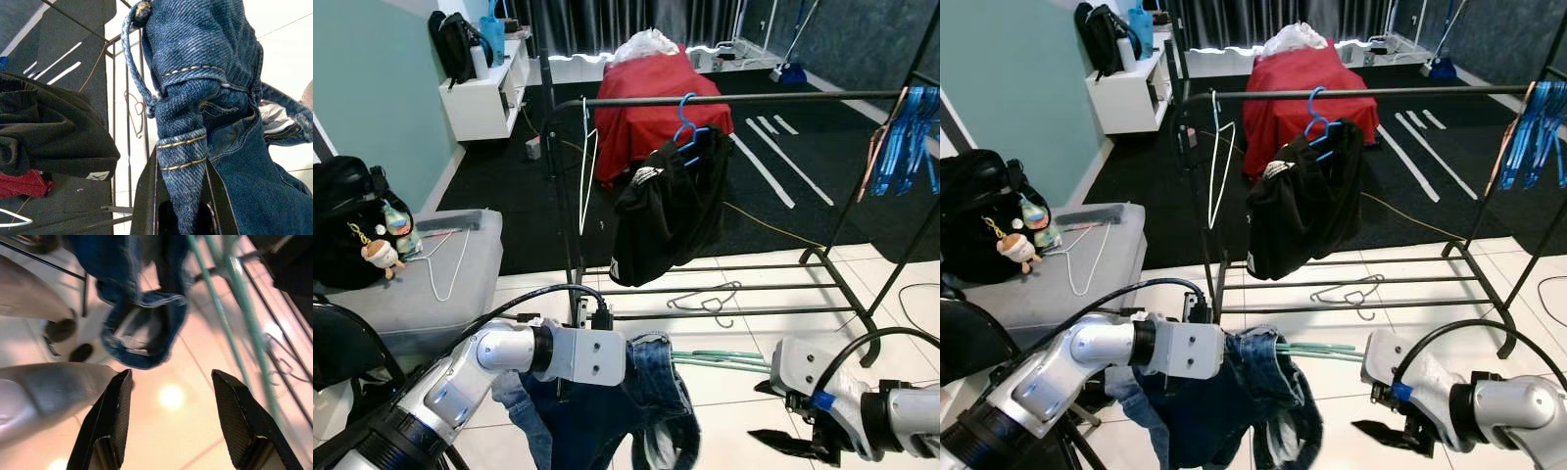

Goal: Hang hanger

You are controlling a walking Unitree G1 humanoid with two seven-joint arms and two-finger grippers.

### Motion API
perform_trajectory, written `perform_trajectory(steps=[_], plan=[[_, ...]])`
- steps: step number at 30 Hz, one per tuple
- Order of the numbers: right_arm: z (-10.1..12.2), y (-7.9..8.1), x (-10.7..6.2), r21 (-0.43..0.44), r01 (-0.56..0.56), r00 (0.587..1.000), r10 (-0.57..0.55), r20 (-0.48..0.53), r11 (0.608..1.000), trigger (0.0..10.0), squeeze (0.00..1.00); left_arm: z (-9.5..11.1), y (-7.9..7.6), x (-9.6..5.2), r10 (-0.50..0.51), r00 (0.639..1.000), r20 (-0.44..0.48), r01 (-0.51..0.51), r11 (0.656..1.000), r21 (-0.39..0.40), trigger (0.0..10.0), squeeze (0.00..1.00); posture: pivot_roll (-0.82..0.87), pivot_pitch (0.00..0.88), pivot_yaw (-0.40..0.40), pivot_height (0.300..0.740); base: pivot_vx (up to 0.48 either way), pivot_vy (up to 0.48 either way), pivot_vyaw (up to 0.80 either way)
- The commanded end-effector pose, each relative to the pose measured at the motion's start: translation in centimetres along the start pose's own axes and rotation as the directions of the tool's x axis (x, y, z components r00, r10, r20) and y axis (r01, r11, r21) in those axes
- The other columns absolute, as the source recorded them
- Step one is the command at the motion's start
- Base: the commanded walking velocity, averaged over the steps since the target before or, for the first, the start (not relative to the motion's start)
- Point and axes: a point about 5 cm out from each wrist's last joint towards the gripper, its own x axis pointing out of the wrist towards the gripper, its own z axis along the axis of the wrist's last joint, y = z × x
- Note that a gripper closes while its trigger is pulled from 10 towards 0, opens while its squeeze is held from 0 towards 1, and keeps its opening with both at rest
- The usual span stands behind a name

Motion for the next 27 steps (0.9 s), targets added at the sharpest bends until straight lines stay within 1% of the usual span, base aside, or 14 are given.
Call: perform_trajectory(steps=[1,4,6,9,11,12,14,16,18,20,24,25,26,27], plan=[[-0.1,0.0,0.6,-0.028,0.011,1.0,-0.011,-0.011,1.0,10.0,0.0,1.0,0.3,0.1,0.0,0.999,0.044,-0.001,0.999,0.032,10.0,0.0,-0.17,0.0,0.036,0.74,0.0,0.0,0.0],[0.0,-0.3,1.1,-0.061,0.044,0.999,-0.045,-0.011,0.997,10.0,0.0,1.4,0.0,0.3,-0.031,0.998,0.057,0.028,0.999,0.046,10.0,0.0,-0.17,0.0,0.037,0.74,0.0,0.0,0.0],[1.0,0.0,1.1,-0.061,0.026,0.998,-0.023,0.05,0.998,10.0,0.0,1.4,-0.2,0.4,-0.043,0.997,0.058,0.04,0.998,0.047,10.0,0.0,-0.17,0.0,0.038,0.74,0.0,0.0,0.0],[1.2,0.0,1.1,-0.06,0.02,0.998,-0.016,0.065,0.998,10.0,0.0,1.4,-0.3,0.4,-0.044,0.997,0.058,0.041,0.998,0.046,10.0,0.0,-0.17,0.0,0.038,0.74,0.0,0.0,0.0],[4.0,1.3,0.4,-0.048,-0.076,0.964,0.086,0.25,0.996,10.0,0.0,1.2,-0.8,0.6,-0.062,0.997,0.056,0.06,0.997,0.042,10.0,0.0,-0.17,0.0,0.039,0.74,0.0,0.0,0.0],[4.0,1.3,0.4,-0.048,-0.076,0.964,0.086,0.25,0.996,10.0,0.0,1.2,-0.8,0.6,-0.062,0.997,0.056,0.06,0.997,0.042,10.0,0.0,-0.17,0.0,0.039,0.74,0.0,0.0,0.0],[5.6,2.2,-0.4,-0.063,-0.139,0.923,0.152,0.353,0.988,10.0,0.0,1.2,-1.0,0.7,-0.072,0.996,0.055,0.07,0.997,0.037,10.0,0.0,-0.18,0.0,0.04,0.74,0.0,0.0,0.0],[5.6,2.2,-0.4,-0.063,-0.139,0.923,0.152,0.353,0.988,10.0,0.0,1.2,-1.0,0.7,-0.072,0.996,0.055,0.07,0.997,0.037,10.0,0.0,-0.18,0.0,0.04,0.74,0.0,0.0,0.0],[6.5,2.6,-1.4,-0.093,-0.163,0.903,0.186,0.386,0.982,10.0,0.0,1.0,-1.1,0.7,-0.075,0.996,0.05,0.074,0.997,0.032,10.0,0.0,-0.18,0.0,0.041,0.74,0.0,0.0,0.0],[6.6,2.6,-1.9,-0.11,-0.164,0.903,0.194,0.383,0.98,10.0,0.0,0.9,-1.1,0.7,-0.077,0.996,0.047,0.076,0.997,0.031,10.0,0.0,-0.18,0.0,0.042,0.74,0.0,0.0,0.0],[6.2,2.3,-2.5,-0.124,-0.148,0.926,0.182,0.33,0.981,10.0,0.0,0.7,-1.2,0.7,-0.081,0.996,0.041,0.08,0.996,0.029,10.0,0.0,-0.18,0.0,0.04,0.74,0.0,0.0,0.0],[5.3,1.8,-2.5,-0.119,-0.116,0.955,0.143,0.258,0.986,10.0,0.0,0.7,-1.2,0.7,-0.082,0.996,0.04,0.081,0.996,0.028,10.0,0.0,-0.18,0.0,0.039,0.74,0.0,0.0,0.0],[5.3,1.8,-2.5,-0.119,-0.116,0.955,0.143,0.258,0.986,10.0,0.0,0.7,-1.2,0.7,-0.082,0.996,0.04,0.081,0.996,0.028,10.0,0.0,-0.18,0.0,0.039,0.74,0.0,0.0,0.0],[4.6,1.2,-2.6,-0.11,-0.084,0.973,0.105,0.207,0.99,10.0,0.0,0.7,-1.2,0.6,-0.082,0.996,0.04,0.081,0.996,0.027,10.0,0.0,-0.18,0.0,0.038,0.74,0.0,0.0,0.0]])
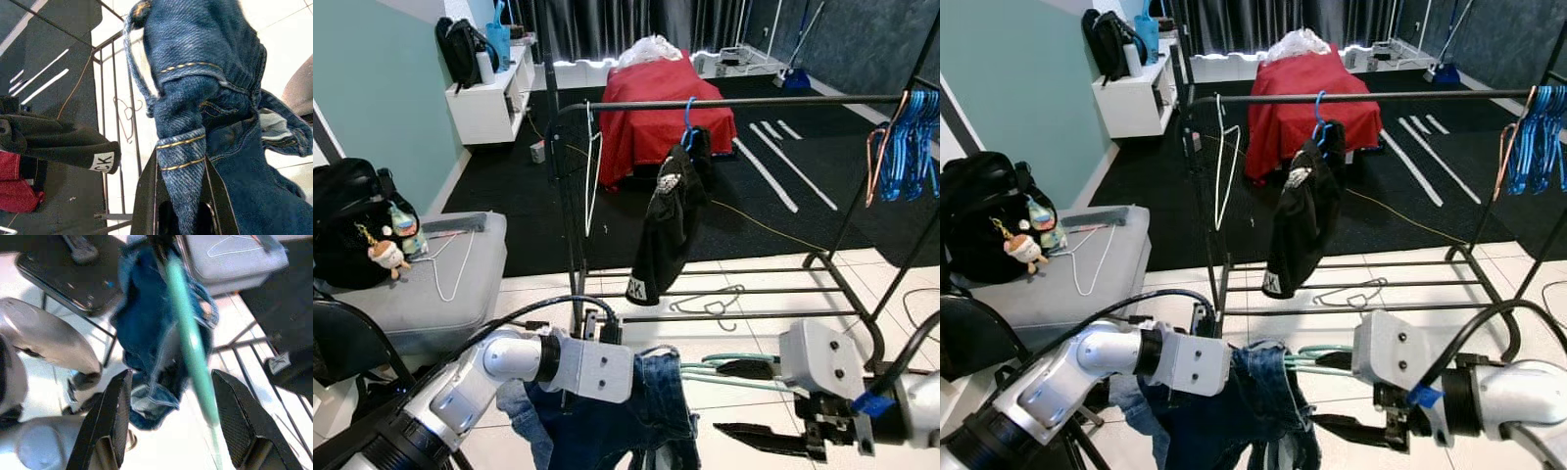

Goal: Hang hanger

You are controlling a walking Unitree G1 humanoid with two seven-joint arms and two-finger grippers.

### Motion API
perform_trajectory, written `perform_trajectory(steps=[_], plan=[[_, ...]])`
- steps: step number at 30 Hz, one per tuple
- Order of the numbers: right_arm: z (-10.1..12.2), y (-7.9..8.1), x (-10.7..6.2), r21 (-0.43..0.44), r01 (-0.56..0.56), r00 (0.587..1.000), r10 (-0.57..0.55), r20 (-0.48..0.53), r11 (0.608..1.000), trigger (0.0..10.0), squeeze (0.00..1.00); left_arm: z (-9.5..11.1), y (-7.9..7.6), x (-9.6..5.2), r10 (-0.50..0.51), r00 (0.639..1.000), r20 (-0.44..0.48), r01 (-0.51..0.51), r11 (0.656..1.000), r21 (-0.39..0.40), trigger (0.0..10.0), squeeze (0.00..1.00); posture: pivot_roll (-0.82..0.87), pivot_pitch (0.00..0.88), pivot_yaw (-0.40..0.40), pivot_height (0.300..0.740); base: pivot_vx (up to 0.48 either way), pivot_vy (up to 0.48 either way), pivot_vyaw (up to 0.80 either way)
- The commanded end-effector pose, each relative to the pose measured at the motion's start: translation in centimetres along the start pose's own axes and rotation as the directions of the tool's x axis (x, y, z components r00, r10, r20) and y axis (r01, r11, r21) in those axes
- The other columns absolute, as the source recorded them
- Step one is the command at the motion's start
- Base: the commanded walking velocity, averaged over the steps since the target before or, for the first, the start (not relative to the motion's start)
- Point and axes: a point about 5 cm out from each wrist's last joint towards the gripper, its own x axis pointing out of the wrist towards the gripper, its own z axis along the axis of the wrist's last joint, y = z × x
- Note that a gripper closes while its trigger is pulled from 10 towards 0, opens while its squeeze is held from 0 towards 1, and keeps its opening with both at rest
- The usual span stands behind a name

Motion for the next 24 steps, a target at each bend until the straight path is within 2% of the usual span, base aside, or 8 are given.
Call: perform_trajectory(steps=[1,5,9,11,14,24], plan=[[-0.3,-0.2,-0.3,-0.004,0.019,0.999,-0.019,-0.03,1.0,10.0,0.0,0.2,0.0,-0.1,-0.001,1.0,0.011,0.001,1.0,0.014,10.0,0.0,-0.18,0.0,0.038,0.74,0.0,0.0,0.0],[-1.9,-1.3,-0.5,0.017,0.104,0.992,-0.102,-0.077,0.994,10.0,0.0,0.1,-0.2,-0.1,-0.007,1.0,0.011,0.007,1.0,0.007,10.0,0.0,-0.18,0.0,0.037,0.74,0.0,0.0,0.0],[-2.4,-1.7,-0.3,0.013,0.14,0.988,-0.138,-0.074,0.99,10.0,0.0,0.2,-0.2,0.0,-0.008,1.0,0.016,0.008,1.0,0.005,10.0,0.0,-0.18,0.0,0.038,0.74,0.0,0.0,0.0],[-2.8,-2.1,0.1,0.027,0.173,0.984,-0.172,-0.04,0.985,10.0,0.0,0.3,-0.2,0.0,-0.011,1.0,0.024,0.011,1.0,0.004,10.0,0.0,-0.18,0.0,0.04,0.74,0.0,0.0,0.0],[-3.2,-1.9,0.9,0.064,0.17,0.985,-0.17,0.001,0.983,10.0,0.0,0.5,-0.2,0.0,-0.014,0.999,0.033,0.014,1.0,0.005,10.0,0.0,-0.18,0.0,0.04,0.74,0.0,0.0,0.0],[-3.5,-1.6,2.6,0.097,0.151,0.986,-0.156,0.052,0.984,10.0,0.0,0.9,0.0,0.0,-0.013,0.998,0.054,0.013,1.0,0.003,10.0,0.0,-0.18,0.0,0.041,0.74,0.0,0.0,0.0]])
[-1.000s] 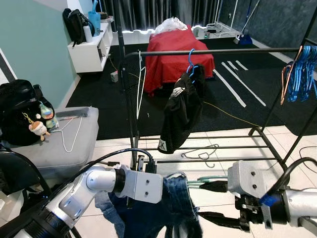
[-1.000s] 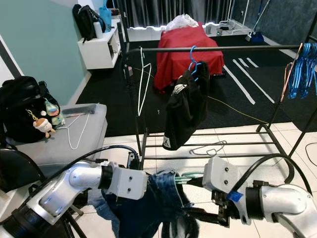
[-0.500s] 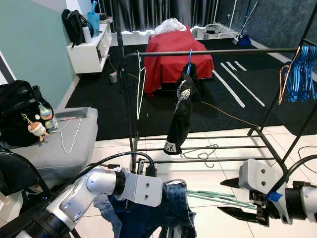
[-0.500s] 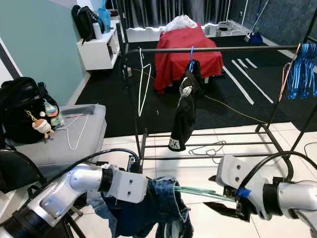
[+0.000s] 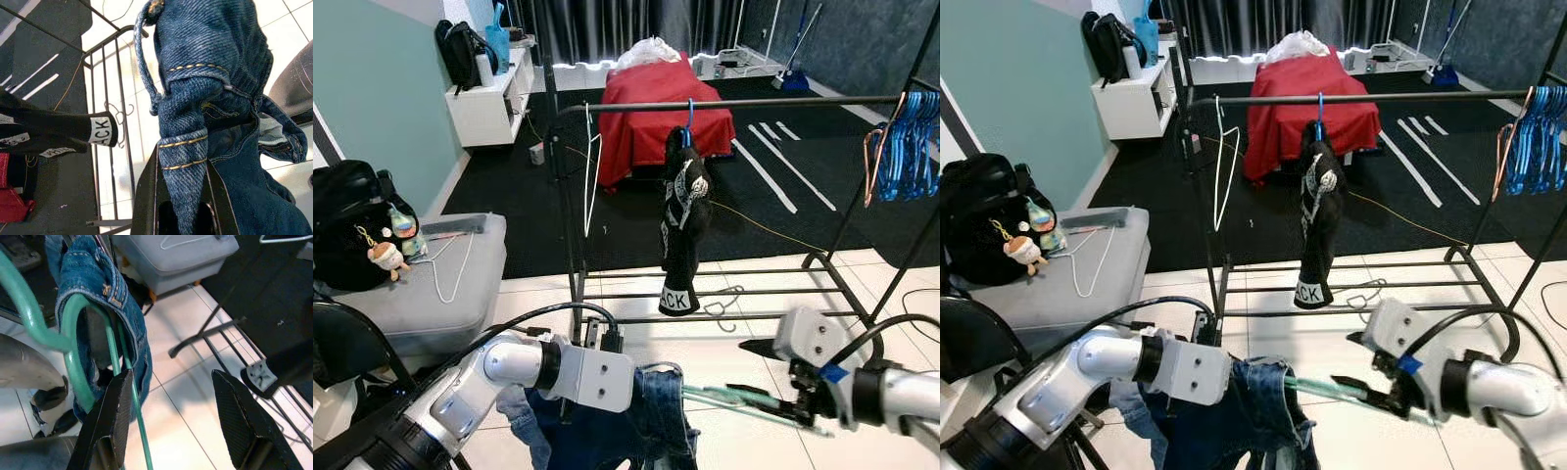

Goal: Hang hanger

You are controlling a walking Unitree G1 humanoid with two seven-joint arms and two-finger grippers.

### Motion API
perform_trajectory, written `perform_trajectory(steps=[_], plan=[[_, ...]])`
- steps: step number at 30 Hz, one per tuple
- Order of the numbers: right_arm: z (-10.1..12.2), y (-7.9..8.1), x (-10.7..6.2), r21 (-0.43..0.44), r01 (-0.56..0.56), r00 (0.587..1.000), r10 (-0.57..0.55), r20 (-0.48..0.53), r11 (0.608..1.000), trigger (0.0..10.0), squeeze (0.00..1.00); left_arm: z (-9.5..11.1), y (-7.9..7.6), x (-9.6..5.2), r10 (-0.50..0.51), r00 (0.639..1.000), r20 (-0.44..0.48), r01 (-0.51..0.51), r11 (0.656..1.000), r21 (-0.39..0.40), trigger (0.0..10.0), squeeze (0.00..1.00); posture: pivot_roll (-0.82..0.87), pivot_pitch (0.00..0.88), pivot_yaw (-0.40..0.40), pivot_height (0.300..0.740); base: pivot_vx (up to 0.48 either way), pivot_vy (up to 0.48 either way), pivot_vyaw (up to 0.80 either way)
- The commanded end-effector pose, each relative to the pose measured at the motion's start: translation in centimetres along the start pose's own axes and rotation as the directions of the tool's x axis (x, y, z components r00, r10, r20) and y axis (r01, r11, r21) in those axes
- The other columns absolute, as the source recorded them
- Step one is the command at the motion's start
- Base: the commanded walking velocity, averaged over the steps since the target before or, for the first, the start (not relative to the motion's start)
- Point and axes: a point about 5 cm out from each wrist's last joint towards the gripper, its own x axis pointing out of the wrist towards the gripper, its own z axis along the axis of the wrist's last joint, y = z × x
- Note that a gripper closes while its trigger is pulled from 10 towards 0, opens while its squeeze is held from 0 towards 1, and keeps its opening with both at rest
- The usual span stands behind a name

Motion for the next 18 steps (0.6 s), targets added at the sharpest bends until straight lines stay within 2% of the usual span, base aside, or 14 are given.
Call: perform_trajectory(steps=[1,10,14,16,18], plan=[[-0.2,0.1,0.3,-0.001,-0.013,1.0,0.013,0.002,1.0,10.0,0.0,0.8,0.5,-0.1,0.016,0.999,0.037,-0.017,1.0,0.019,10.0,0.0,-0.18,0.0,0.041,0.74,0.0,0.0,0.0],[-0.4,0.6,1.2,0.033,-0.031,0.998,0.029,0.06,0.999,10.0,0.0,0.8,0.5,0.1,0.015,0.999,0.044,-0.016,1.0,0.017,10.0,0.0,-0.18,0.0,0.039,0.74,0.0,0.0,0.0],[1.4,0.5,0.1,0.071,-0.048,0.981,0.034,0.192,0.996,10.0,0.0,0.5,0.4,-0.1,0.012,1.0,0.028,-0.012,1.0,0.01,10.0,0.0,-0.18,0.0,0.042,0.74,0.0,0.0,0.0],[1.4,0.5,0.1,0.071,-0.048,0.981,0.034,0.192,0.996,10.0,0.0,0.5,0.4,-0.1,0.012,1.0,0.028,-0.012,1.0,0.01,10.0,0.0,-0.18,0.0,0.042,0.74,0.0,0.0,0.0],[2.4,0.7,-1.1,0.083,-0.083,0.963,0.059,0.261,0.993,10.0,0.0,0.1,0.5,-0.3,0.014,1.0,0.016,-0.015,1.0,0.008,10.0,0.0,-0.19,0.0,0.045,0.74,0.0,0.0,0.0]])
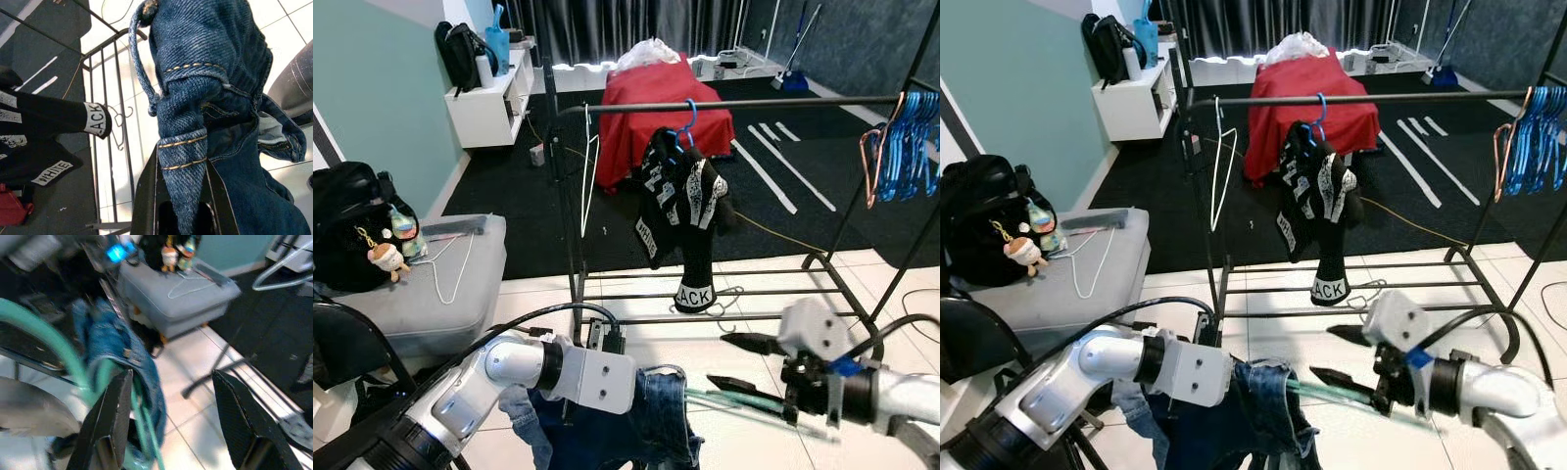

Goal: Hang hanger

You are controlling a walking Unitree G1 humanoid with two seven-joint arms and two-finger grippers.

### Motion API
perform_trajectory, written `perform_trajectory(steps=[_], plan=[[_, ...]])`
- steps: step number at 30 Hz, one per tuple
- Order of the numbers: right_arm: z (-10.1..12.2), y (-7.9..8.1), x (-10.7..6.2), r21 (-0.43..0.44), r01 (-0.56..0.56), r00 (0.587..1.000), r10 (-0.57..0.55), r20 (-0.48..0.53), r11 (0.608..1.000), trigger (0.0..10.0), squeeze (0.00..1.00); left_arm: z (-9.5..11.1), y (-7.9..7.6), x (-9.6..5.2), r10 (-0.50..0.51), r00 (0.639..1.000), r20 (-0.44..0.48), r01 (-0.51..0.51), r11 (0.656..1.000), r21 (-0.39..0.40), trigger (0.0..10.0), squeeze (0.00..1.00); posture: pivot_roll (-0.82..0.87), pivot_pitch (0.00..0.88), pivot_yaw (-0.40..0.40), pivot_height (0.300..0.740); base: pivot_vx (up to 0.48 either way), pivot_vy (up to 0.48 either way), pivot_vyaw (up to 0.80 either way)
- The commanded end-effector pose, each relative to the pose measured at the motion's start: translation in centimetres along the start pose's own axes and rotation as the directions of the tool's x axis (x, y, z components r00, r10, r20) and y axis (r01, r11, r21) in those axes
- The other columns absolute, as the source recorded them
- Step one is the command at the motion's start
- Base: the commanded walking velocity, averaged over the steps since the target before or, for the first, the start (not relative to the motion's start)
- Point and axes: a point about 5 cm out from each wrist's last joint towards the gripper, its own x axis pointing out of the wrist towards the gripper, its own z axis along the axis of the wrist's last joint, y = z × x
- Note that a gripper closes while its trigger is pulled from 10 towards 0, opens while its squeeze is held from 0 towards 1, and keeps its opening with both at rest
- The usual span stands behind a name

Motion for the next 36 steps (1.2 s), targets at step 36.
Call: perform_trajectory(steps=[36], plan=[[-2.2,1.8,-2.3,0.05,-0.059,0.97,0.069,-0.232,0.997,10.0,0.0,0.1,0.8,-0.7,0.02,1.0,0.011,-0.02,1.0,0.018,10.0,0.0,-0.19,0.0,0.045,0.74,0.0,0.0,0.0]])
